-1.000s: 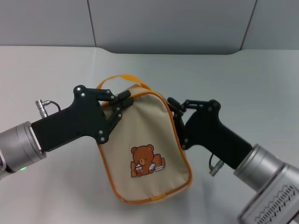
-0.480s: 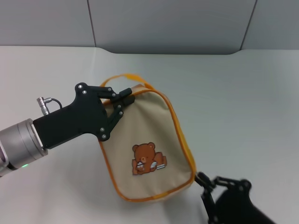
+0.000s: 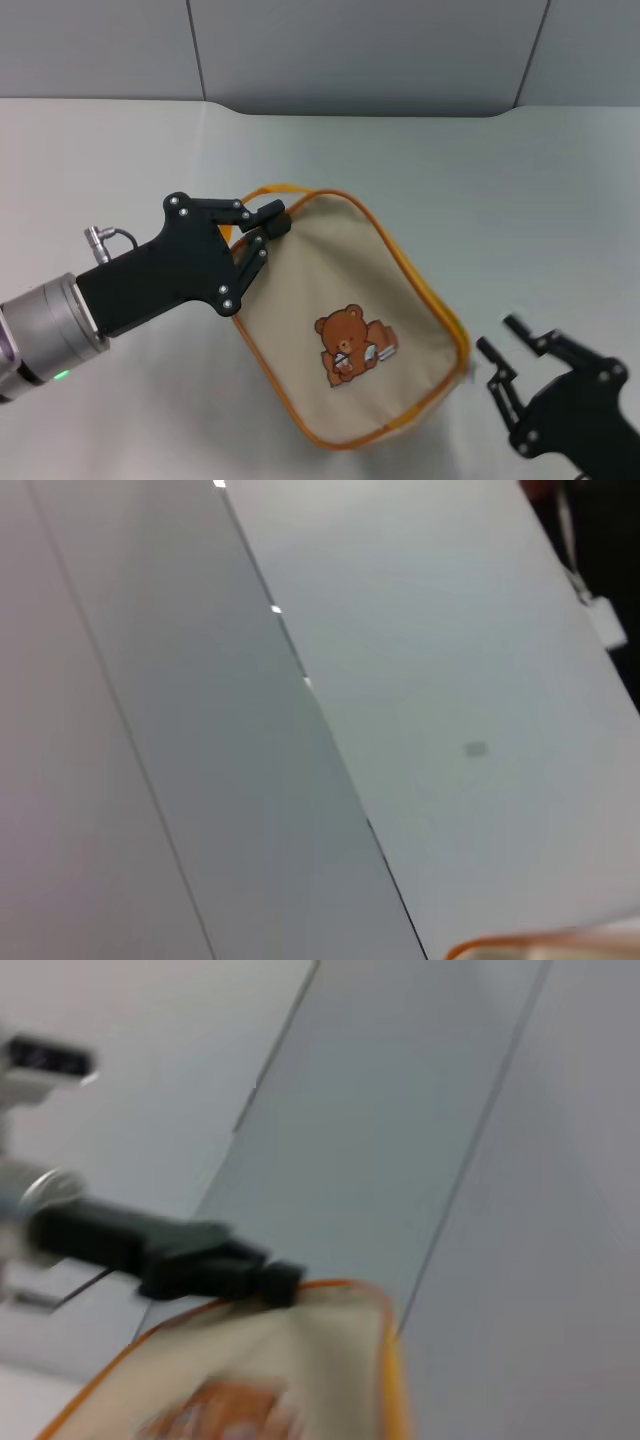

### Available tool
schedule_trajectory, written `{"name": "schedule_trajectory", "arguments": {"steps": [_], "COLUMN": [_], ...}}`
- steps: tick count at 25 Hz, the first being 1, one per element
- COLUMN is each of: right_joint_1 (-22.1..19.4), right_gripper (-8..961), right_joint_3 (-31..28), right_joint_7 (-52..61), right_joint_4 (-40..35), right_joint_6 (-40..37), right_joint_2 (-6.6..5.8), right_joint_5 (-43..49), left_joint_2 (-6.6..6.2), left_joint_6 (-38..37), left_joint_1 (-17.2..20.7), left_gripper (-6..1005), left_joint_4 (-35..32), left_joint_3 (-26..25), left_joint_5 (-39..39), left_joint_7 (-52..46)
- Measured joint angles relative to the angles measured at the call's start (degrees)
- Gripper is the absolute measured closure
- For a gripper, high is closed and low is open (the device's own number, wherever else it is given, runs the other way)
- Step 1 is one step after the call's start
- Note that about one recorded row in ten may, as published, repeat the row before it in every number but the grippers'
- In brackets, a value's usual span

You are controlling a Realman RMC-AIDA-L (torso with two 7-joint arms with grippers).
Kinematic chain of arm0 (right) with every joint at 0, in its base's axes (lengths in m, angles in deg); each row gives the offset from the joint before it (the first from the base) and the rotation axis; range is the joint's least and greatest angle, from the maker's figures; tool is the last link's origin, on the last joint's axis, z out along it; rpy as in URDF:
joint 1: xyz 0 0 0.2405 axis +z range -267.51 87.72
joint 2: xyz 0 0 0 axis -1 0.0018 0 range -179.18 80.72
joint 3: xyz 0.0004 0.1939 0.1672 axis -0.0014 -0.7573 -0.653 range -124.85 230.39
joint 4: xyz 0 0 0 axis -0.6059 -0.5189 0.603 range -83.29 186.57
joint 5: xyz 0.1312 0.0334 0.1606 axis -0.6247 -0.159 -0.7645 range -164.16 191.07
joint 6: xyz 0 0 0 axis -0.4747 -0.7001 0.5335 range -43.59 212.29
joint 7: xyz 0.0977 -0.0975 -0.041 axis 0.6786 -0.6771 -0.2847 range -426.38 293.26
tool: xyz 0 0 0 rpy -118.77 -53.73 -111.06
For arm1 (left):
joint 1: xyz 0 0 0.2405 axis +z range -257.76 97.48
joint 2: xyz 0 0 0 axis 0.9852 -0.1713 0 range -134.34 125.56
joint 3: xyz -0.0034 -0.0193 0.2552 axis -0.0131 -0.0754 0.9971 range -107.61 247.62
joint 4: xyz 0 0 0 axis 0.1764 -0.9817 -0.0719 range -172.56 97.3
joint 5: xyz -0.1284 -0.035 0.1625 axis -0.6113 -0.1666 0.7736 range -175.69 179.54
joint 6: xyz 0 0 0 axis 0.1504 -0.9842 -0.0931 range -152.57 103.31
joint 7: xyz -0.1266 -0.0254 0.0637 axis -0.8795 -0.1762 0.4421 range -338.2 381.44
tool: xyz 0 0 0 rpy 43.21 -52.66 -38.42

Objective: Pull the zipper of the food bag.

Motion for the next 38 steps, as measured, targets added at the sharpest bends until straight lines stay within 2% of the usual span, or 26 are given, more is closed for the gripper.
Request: {"name": "schedule_trajectory", "arguments": {"steps": [1, 4, 5, 6, 9, 10, 11, 12, 14, 15, 18, 20, 25, 30, 38], "right_joint_1": [0.00, 0.32, 0.56, 0.56, 1.32, 2.24, 2.24, 3.28, 3.69, 4.80, 5.99, 8.20, 11.32, 11.93, 11.85], "right_gripper": [805, 723, 699, 676, 607, 583, 560, 537, 382, 304, 209, 145, 145, 145, 145], "right_joint_3": [0.00, -0.40, -0.33, -0.33, 0.11, 0.43, 0.43, 0.63, 0.75, 1.62, 2.88, 5.22, 6.65, 6.86, 6.99], "right_joint_7": [0.00, 10.41, 17.89, 17.89, 30.72, 41.53, 41.53, 51.27, 55.01, 62.43, 67.57, 73.33, 77.88, 78.40, 78.53], "right_joint_4": [0.00, -3.11, -6.51, -6.51, -13.79, -19.81, -19.81, -25.75, -28.33, -34.24, -38.56, -43.43, -46.43, -47.64, -47.82], "right_joint_6": [0.00, -3.01, -5.05, -5.05, -7.86, -8.87, -8.87, -9.22, -9.40, -10.50, -12.15, -15.24, -17.74, -17.26, -17.12], "right_joint_2": [0.00, -0.25, -0.30, -0.30, -0.35, -0.37, -0.37, -0.42, -0.42, -0.58, -1.03, -2.03, -2.62, -2.15, -2.10], "right_joint_5": [0.00, -0.02, 0.10, 0.10, 0.31, 0.61, 0.61, 1.71, 2.47, 5.37, 8.55, 13.54, 19.58, 20.68, 20.74], "left_joint_2": [0.00, 0.01, 0.06, 0.06, 0.02, -0.06, -0.06, -0.13, -0.31, -0.39, -0.42, -0.61, -0.69, -0.68, -0.71], "left_joint_6": [0.00, 0.18, 0.64, 0.64, 1.04, 1.07, 1.07, 1.01, 0.54, -0.05, -0.94, -4.68, -6.41, -6.60, -6.65], "left_joint_1": [0.00, 0.06, 0.03, 0.03, 0.09, 0.43, 0.43, 0.58, 0.92, 1.32, 1.96, 4.07, 5.67, 6.03, 5.91], "left_gripper": [945, 943, 942, 941, 939, 938, 938, 937, 716, 669, 530, 459, 338, 201, 170], "left_joint_4": [0.00, 3.08, 5.63, 5.63, 7.40, 7.28, 7.28, 7.01, 5.87, 4.38, 1.80, -7.27, -13.63, -14.17, -14.34], "left_joint_3": [0.00, -0.62, -1.23, -1.23, -1.60, -1.59, -1.59, -1.51, -0.70, 0.43, 2.45, 10.85, 14.28, 14.16, 14.48], "left_joint_5": [0.00, -0.51, -0.96, -0.96, -1.28, -1.28, -1.28, -1.19, -0.48, 0.35, 1.42, 4.93, 8.30, 8.60, 8.66], "left_joint_7": [0.00, -0.26, -0.35, -0.35, -1.63, -3.62, -3.62, -5.05, -7.64, -9.86, -13.07, -23.37, -31.14, -31.65, -31.52]}}
